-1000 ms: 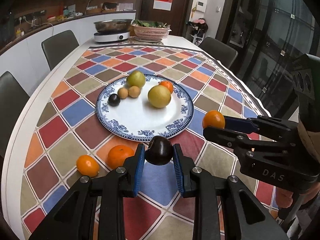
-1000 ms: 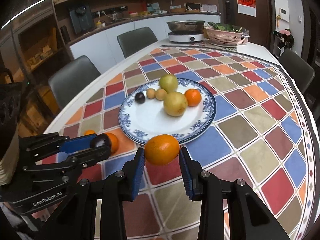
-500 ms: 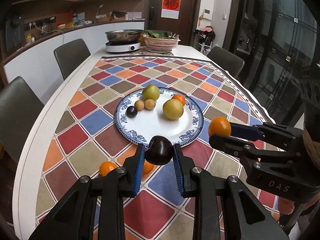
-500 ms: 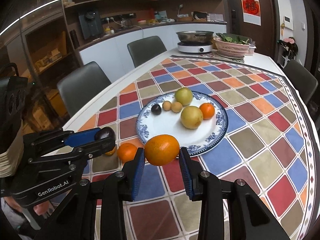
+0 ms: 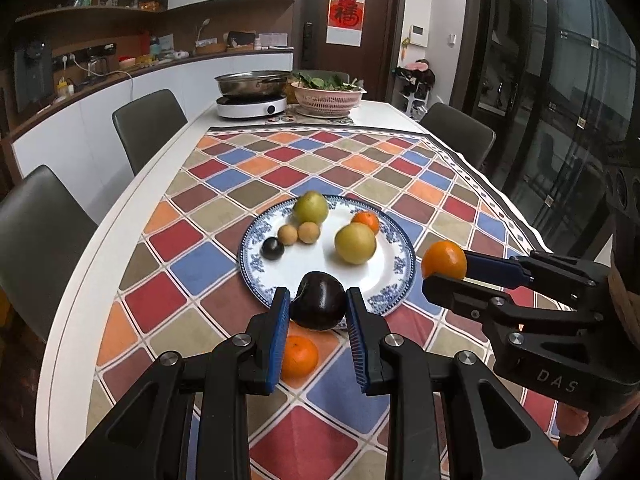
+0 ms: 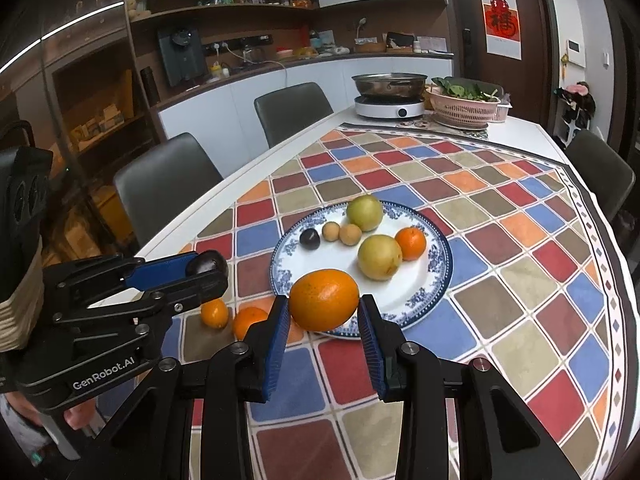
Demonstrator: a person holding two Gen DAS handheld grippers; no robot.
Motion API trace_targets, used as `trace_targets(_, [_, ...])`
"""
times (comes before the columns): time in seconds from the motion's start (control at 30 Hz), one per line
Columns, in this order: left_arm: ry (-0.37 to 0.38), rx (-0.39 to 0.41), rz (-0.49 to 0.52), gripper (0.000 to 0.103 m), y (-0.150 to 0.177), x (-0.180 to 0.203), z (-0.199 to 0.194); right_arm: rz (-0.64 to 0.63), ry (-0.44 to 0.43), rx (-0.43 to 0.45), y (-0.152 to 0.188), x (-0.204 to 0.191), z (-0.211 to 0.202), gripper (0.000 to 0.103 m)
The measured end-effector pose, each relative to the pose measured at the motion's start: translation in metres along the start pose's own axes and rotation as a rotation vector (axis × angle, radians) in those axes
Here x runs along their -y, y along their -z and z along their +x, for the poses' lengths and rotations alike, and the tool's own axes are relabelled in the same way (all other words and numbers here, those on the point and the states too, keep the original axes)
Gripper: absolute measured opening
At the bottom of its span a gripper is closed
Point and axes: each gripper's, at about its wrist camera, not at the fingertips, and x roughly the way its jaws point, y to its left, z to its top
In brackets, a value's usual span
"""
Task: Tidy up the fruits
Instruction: 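Carry the plum and orange over the plate with both tools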
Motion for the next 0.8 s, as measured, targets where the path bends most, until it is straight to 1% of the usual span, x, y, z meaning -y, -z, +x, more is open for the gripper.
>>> trace_targets(0.1, [-0.007, 0.005, 0.001, 0.028, -0.003, -0.002, 0.0, -0.002, 0.001, 0.012, -0.004, -0.001, 0.001, 0.036])
trace_targets(0.53, [-0.014, 0.013, 0.011, 0.028, -0.011, -0.013, 0.012, -0.009, 0.003, 0.015, -0.012, -0.006, 0.01, 0.036])
trace_targets(0.8, [0.007, 0.022, 0.046, 0.028, -0.021, -0.022, 0.025, 0.006, 0.003, 0.013, -0.02, -0.005, 0.027, 0.036])
